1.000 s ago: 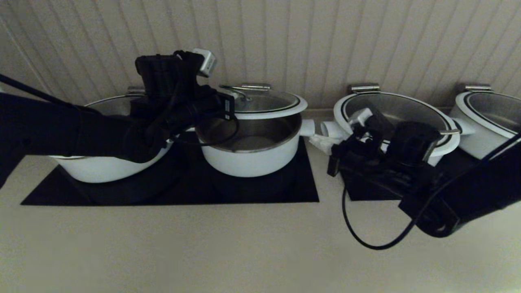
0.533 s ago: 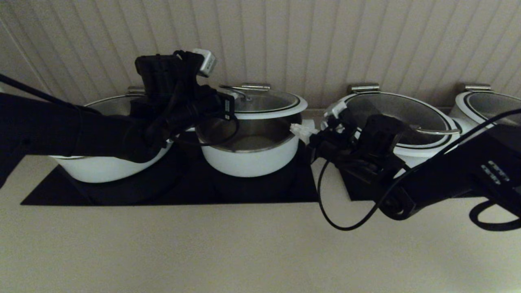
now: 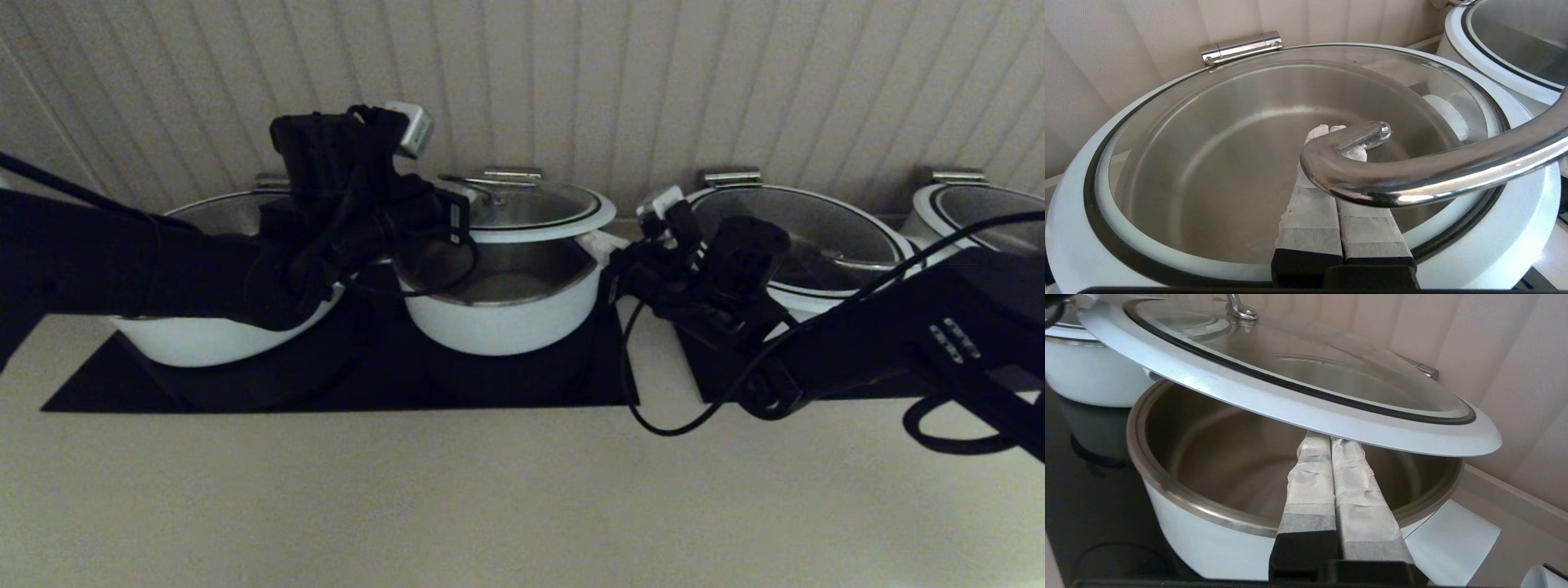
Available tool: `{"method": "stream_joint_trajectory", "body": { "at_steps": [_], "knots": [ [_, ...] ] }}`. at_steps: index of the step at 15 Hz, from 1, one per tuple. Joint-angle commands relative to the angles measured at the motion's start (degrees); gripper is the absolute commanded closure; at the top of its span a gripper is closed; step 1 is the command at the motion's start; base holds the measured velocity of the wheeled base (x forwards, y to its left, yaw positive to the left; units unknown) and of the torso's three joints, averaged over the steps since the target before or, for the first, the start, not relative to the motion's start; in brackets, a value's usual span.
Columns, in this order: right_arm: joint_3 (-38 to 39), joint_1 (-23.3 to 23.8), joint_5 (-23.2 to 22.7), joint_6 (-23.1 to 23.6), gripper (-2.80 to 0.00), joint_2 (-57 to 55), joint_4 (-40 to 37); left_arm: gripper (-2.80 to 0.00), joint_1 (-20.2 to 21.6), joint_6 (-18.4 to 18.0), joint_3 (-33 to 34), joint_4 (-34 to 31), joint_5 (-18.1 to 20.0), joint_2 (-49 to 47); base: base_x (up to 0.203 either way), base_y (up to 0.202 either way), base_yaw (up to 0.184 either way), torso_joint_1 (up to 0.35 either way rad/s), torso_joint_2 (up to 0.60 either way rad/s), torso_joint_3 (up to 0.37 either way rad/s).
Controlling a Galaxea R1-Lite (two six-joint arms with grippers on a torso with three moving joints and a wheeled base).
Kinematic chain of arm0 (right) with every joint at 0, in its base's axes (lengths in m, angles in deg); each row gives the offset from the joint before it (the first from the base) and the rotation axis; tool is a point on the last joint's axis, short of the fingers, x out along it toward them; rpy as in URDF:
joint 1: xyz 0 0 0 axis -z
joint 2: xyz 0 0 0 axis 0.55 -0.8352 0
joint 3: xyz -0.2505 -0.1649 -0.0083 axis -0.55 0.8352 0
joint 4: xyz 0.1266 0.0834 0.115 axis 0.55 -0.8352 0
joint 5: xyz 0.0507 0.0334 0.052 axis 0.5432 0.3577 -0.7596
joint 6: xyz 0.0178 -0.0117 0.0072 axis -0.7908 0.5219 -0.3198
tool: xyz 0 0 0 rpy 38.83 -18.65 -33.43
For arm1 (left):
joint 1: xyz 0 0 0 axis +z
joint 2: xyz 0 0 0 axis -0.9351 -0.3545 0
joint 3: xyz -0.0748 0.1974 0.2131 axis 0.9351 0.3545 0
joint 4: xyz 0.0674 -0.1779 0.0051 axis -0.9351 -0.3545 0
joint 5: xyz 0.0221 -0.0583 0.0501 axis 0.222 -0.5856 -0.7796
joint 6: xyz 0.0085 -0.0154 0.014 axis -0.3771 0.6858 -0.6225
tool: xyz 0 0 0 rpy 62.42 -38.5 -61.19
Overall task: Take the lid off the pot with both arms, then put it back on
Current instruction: Hold the pot lid with the right arm
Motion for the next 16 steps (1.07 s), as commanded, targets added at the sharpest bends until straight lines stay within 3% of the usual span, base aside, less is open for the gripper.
{"method": "stream_joint_trajectory", "body": {
  "at_steps": [1,8,16],
  "knots": [
    [-0.38,-0.01,-0.09,0.07,0.0,-0.69,0.47,0.0,0.0,-0.03,0.01,0.19,0.05,0.07,0.0,0.0,0.0,0.0,0.0,0.0],
    [-2.79,-1.34,-0.14,0.07,0.0,-2.77,0.39,0.0,0.0,-0.03,-0.18,0.19,0.05,0.1,0.0,0.0,0.0,0.0,0.0,0.0],
    [-19.17,-1.26,3.94,0.07,0.0,-7.94,-6.67,0.0,0.0,-0.12,-0.17,0.19,-0.04,0.26,0.0,0.0,0.0,0.0,0.0,0.0]
  ]
}}
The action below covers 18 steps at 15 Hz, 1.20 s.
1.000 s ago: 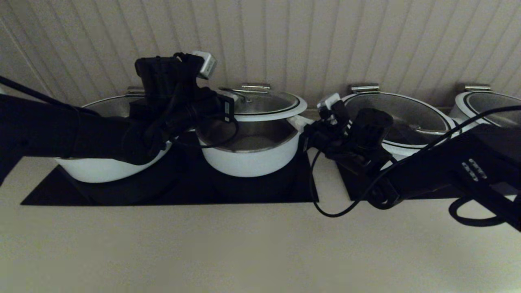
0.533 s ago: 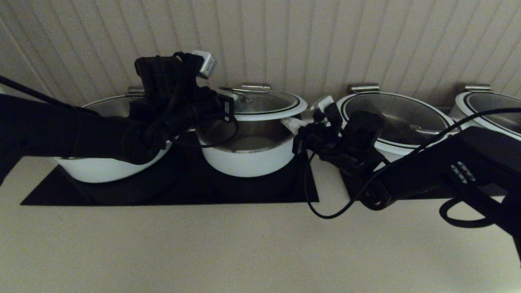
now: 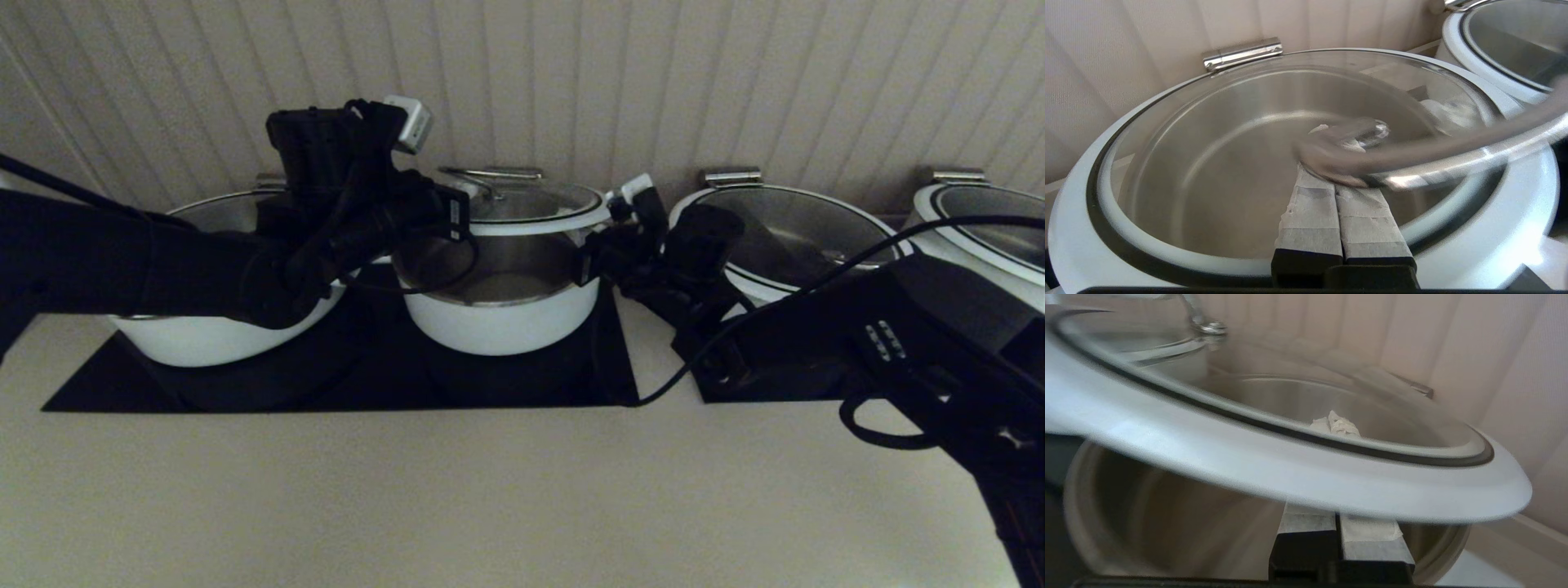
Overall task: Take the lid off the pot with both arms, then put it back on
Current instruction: Hold the pot lid with the right arm
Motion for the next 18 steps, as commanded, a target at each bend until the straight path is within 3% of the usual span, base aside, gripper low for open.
{"method": "stream_joint_trajectory", "body": {
  "at_steps": [1,18],
  "knots": [
    [-4.21,-0.01,0.52,0.07,0.0,-1.28,-1.27,0.0,0.05,-0.03,0.23,0.05,-0.05,0.06,0.0,0.0,0.0,0.0,0.0,0.0],
    [-4.0,-0.31,1.26,0.2,0.0,-1.49,-0.96,0.0,2.33,-1.88,8.42,-0.04,0.04,7.07,0.0,0.0,0.0,0.0,0.0,0.0]
  ]
}}
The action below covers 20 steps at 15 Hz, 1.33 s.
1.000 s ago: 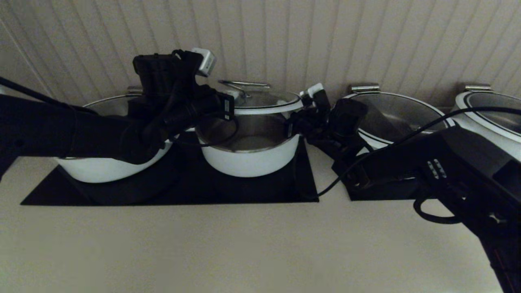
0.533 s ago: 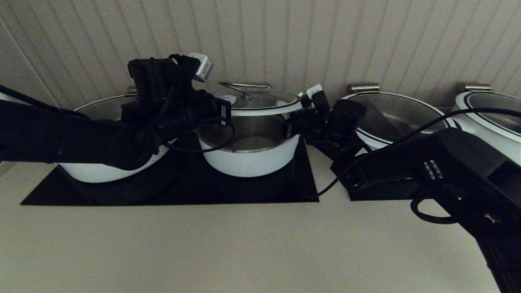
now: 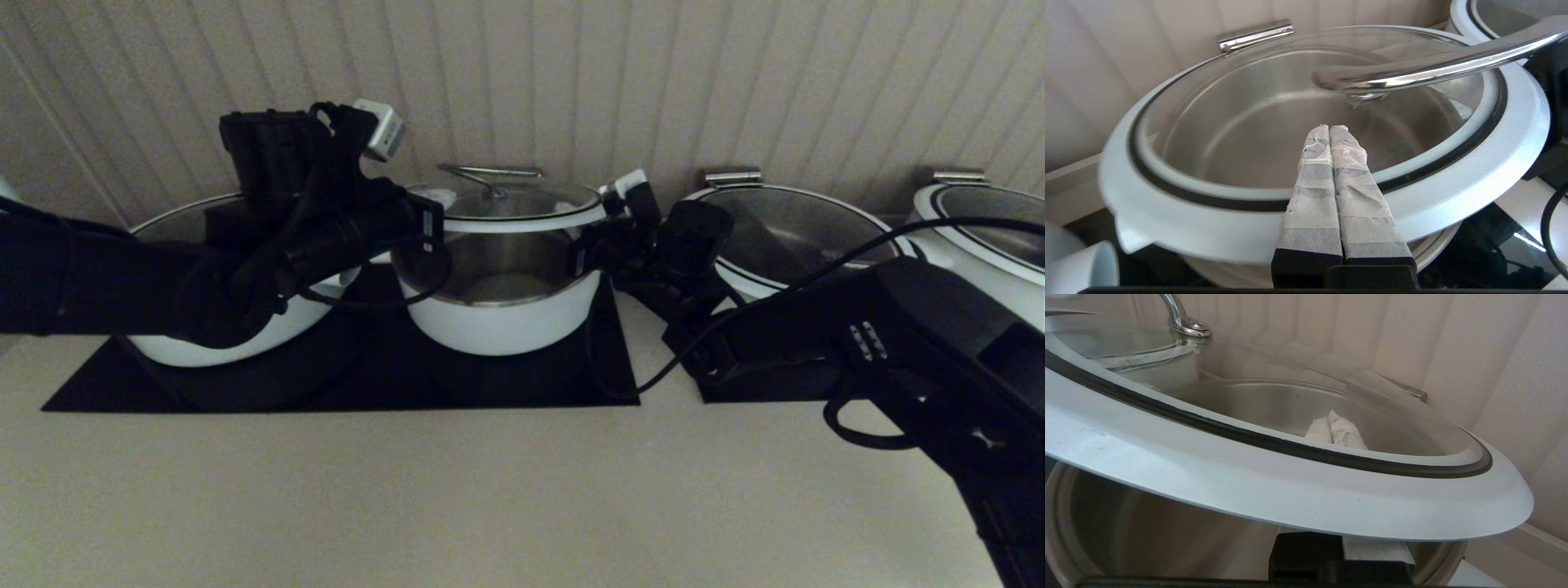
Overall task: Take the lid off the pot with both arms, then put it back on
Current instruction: Hold the pot lid with the right arm, then open the pot lid completely
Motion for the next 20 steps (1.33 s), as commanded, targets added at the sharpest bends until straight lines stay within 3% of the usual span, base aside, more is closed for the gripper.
{"method": "stream_joint_trajectory", "body": {
  "at_steps": [1,5,12,17,20],
  "knots": [
    [-0.03,-0.23,-0.01,0.22,0.0,0.34,0.37,0.0,0.92,-0.1,0.51,0.24,0.05,1.36,0.0,0.0,0.0,0.0,0.0,0.0],
    [0.01,-0.24,0.9,0.34,0.0,0.31,0.37,0.0,2.82,-0.11,2.39,0.19,0.05,3.95,0.0,0.0,0.0,0.0,0.0,0.0],
    [-0.14,-0.23,2.71,0.34,0.0,0.25,0.28,0.0,3.42,0.08,14.29,0.33,0.14,9.84,0.0,0.0,0.0,0.0,0.0,0.0],
    [-0.14,-0.23,2.71,0.34,0.0,0.25,0.2,0.0,3.33,0.29,19.2,0.62,0.23,11.26,0.0,0.0,0.0,0.0,0.0,0.0],
    [-0.23,-0.23,2.71,0.34,0.0,0.25,0.2,0.0,3.2,0.12,19.59,7.04,0.1,7.29,0.0,0.0,0.0,0.0,0.0,0.0]
  ]
}}
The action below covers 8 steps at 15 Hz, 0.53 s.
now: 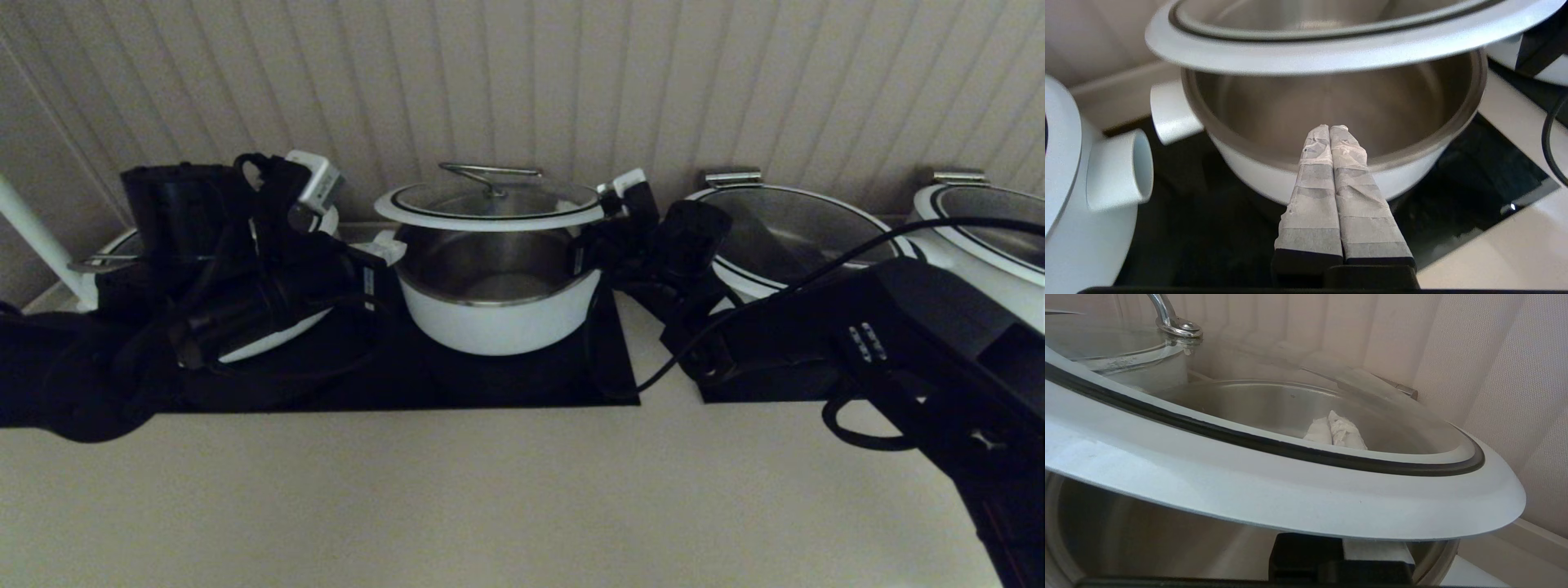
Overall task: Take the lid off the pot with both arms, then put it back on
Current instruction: Open the pot lid completely
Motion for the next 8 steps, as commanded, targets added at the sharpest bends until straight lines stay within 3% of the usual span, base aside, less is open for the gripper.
{"method": "stream_joint_trajectory", "body": {
  "at_steps": [1,3,8],
  "knots": [
    [-0.17,-0.04,-0.08,0.08,0.0,0.21,0.31,0.0,-0.14,-0.31,0.3,5.8,-0.01,-4.59,0.0,0.0,0.0,0.0,0.0,0.0],
    [-0.17,-0.04,-0.08,0.08,0.0,0.21,0.3,0.0,-0.34,-0.39,-0.5,8.89,-0.03,-7.36,0.0,0.0,0.0,0.0,0.0,0.0],
    [-0.52,-0.26,-0.25,0.08,0.0,0.21,0.3,0.0,-1.25,-0.49,-1.52,9.48,-0.12,-9.68,0.0,0.0,0.0,0.0,0.0,0.0]
  ]
}}
